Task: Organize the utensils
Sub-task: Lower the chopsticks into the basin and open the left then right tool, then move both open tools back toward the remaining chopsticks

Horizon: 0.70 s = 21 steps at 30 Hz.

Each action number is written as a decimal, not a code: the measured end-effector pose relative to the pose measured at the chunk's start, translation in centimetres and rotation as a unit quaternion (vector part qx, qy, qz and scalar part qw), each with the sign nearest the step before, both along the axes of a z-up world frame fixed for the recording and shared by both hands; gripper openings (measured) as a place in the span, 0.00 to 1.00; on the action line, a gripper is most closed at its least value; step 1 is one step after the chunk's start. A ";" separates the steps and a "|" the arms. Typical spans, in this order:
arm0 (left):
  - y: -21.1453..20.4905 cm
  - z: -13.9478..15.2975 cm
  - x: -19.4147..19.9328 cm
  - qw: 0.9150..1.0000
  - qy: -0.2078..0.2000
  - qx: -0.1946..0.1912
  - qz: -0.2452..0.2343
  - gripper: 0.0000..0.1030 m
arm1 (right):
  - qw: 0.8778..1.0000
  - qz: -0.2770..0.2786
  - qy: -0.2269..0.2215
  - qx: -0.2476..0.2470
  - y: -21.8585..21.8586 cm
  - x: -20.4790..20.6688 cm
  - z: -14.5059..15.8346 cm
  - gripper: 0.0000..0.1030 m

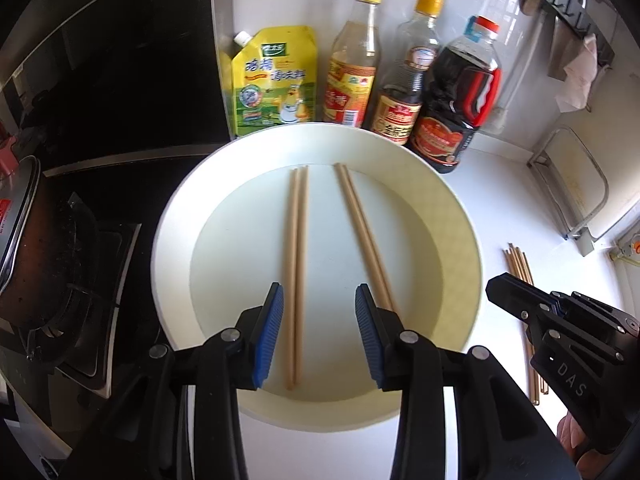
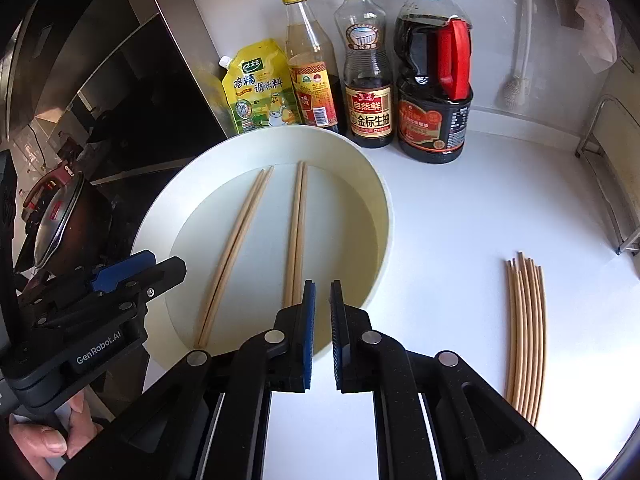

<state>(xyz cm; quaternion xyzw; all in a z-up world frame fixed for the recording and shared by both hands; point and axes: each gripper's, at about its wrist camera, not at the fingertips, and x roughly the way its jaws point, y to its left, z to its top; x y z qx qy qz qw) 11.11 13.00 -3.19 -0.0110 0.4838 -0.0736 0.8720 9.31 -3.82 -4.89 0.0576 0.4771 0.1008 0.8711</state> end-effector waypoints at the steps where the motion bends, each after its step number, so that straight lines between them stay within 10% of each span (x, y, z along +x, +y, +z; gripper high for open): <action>1: -0.5 0.1 -0.2 1.000 0.000 0.000 -0.003 0.36 | 1.000 -0.002 -0.001 -0.001 -0.4 -0.3 0.1 0.07; 21: -11.6 0.8 -4.6 0.996 0.001 -0.004 -0.085 0.42 | 0.995 -0.102 0.000 0.002 -13.0 -7.4 -0.4 0.12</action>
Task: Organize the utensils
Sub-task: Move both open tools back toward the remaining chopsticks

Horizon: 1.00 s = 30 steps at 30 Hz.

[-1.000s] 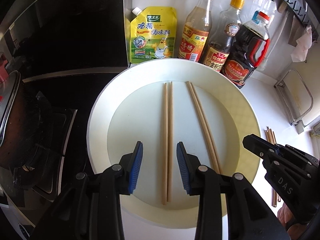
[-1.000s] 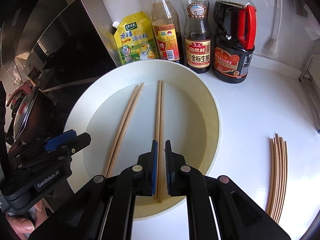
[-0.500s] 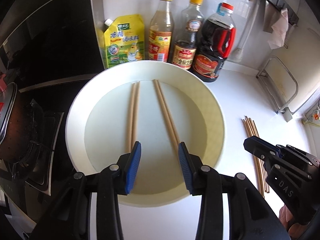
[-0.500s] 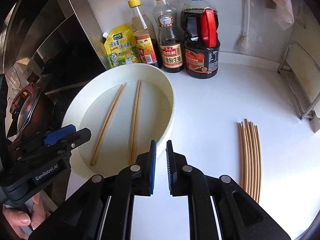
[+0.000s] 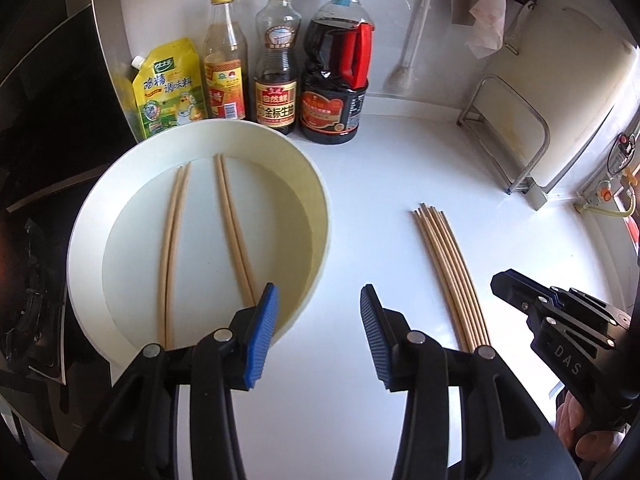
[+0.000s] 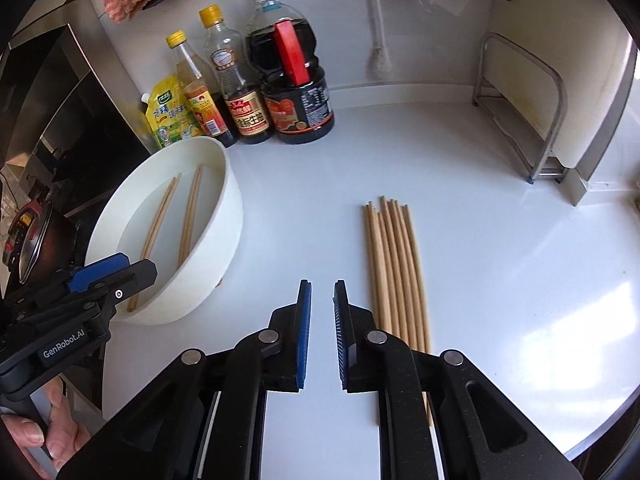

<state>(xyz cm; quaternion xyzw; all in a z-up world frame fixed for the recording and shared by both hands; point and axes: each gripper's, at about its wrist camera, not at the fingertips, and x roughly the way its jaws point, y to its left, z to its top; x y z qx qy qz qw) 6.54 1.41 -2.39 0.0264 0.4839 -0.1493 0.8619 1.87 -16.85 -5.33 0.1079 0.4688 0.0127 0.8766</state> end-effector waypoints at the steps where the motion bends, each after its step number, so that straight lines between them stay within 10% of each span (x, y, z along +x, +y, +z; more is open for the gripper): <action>1: -0.5 0.0 -0.2 1.000 -0.001 -0.001 -0.003 0.43 | 1.000 -0.005 0.000 0.001 -0.6 -0.4 -0.1 0.12; 30: -10.2 -5.5 -2.8 0.999 0.031 0.012 -0.016 0.48 | 0.999 -0.021 0.032 0.009 -10.6 -3.2 -6.0 0.19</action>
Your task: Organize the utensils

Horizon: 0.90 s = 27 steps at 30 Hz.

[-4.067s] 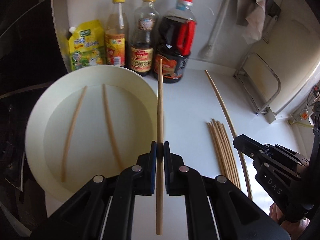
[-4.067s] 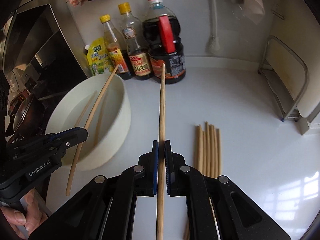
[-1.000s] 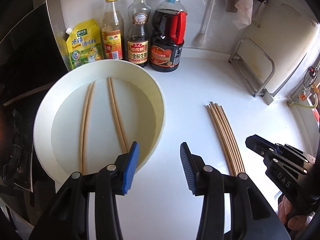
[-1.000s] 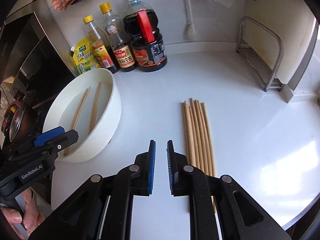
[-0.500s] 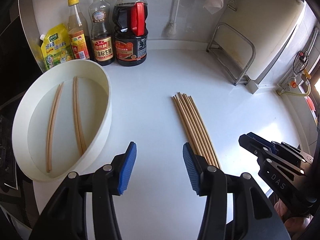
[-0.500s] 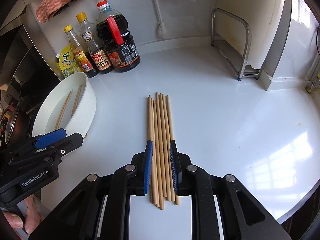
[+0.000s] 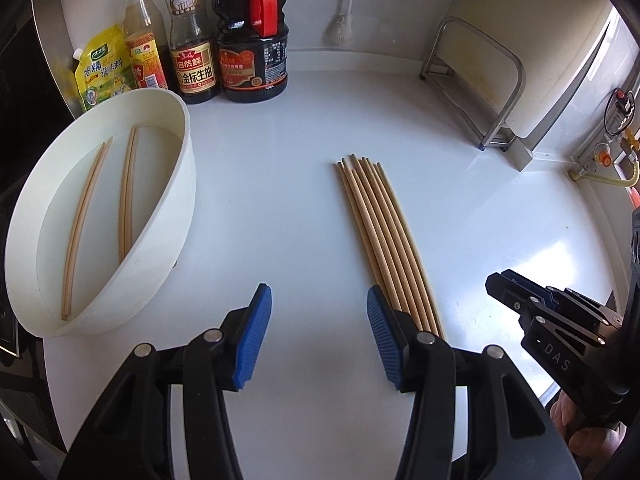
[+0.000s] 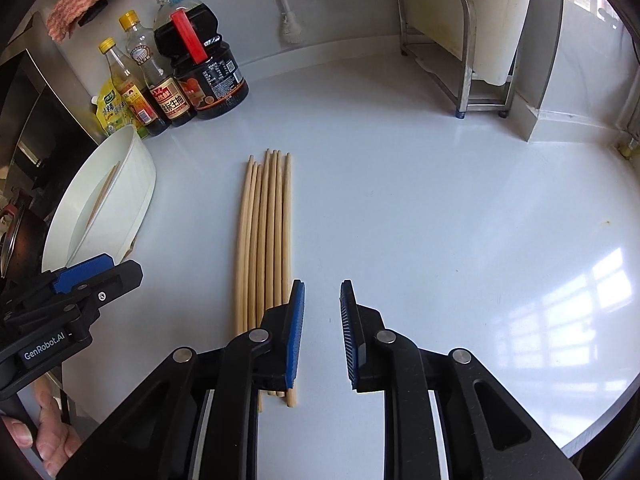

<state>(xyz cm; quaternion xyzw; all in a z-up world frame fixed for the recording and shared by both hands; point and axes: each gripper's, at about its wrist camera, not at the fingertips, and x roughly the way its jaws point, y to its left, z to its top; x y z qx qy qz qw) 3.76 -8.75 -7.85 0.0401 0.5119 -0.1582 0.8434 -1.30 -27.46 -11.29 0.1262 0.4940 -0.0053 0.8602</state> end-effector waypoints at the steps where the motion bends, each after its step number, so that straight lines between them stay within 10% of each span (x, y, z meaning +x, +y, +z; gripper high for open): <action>1: -0.1 -0.2 0.1 1.000 0.001 0.001 0.001 0.48 | 1.000 0.003 -0.001 0.002 0.0 0.1 -0.3 0.20; 27: 0.1 -3.9 1.2 0.999 0.019 -0.008 0.044 0.60 | 0.997 0.071 0.012 -0.036 2.5 3.3 -4.0 0.23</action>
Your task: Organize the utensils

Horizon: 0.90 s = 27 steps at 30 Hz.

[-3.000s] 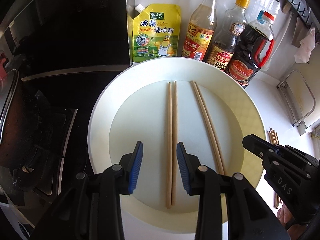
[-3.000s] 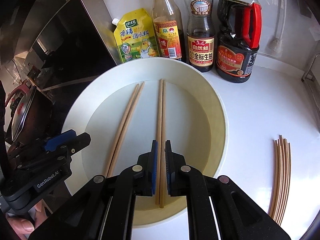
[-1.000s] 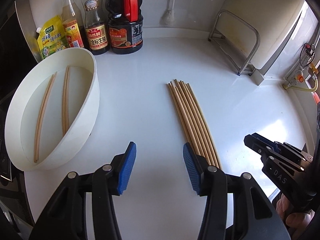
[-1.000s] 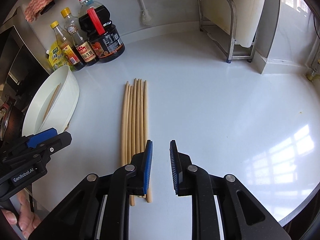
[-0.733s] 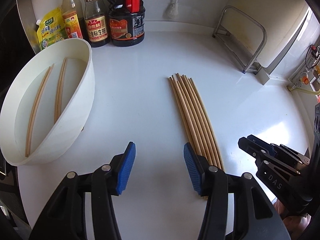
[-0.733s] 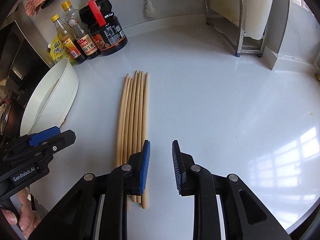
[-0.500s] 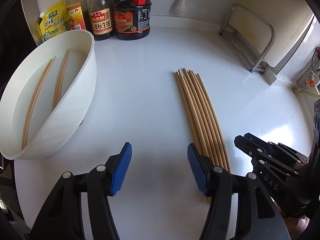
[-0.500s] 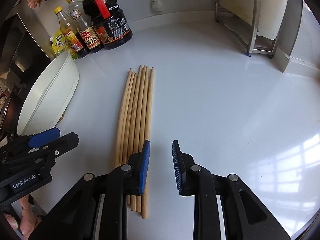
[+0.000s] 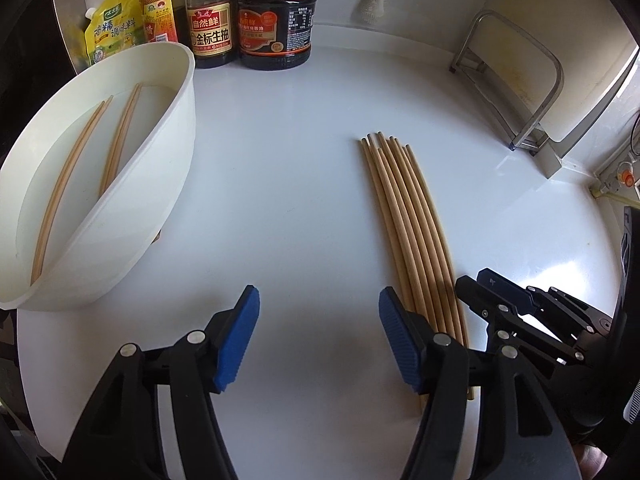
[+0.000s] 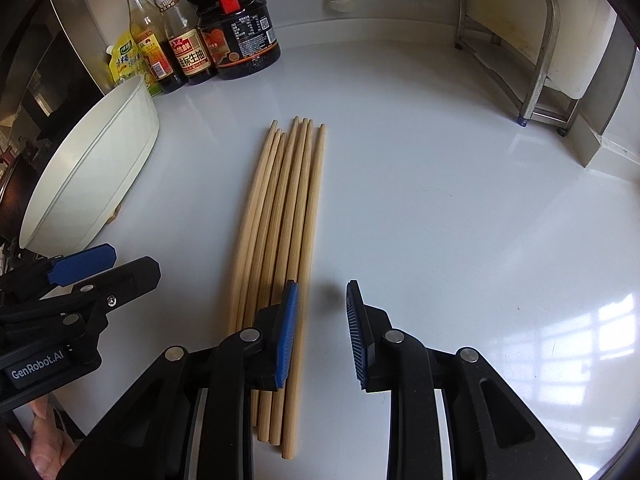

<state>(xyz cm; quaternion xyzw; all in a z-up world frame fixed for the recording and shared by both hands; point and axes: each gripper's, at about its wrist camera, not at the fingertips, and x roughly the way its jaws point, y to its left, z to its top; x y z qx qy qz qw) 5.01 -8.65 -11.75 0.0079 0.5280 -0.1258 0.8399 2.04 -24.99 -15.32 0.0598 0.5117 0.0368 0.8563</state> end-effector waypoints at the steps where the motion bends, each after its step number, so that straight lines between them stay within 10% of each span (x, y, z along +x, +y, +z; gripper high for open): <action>1: -0.1 0.0 0.0 1.000 0.001 -0.001 -0.001 0.60 | 1.000 0.002 0.001 -0.002 0.1 -0.1 -0.1 0.23; 27: -4.1 -1.7 -0.2 0.999 0.003 0.000 -0.038 0.60 | 1.000 -0.010 -0.006 0.002 -2.8 -1.2 -0.1 0.25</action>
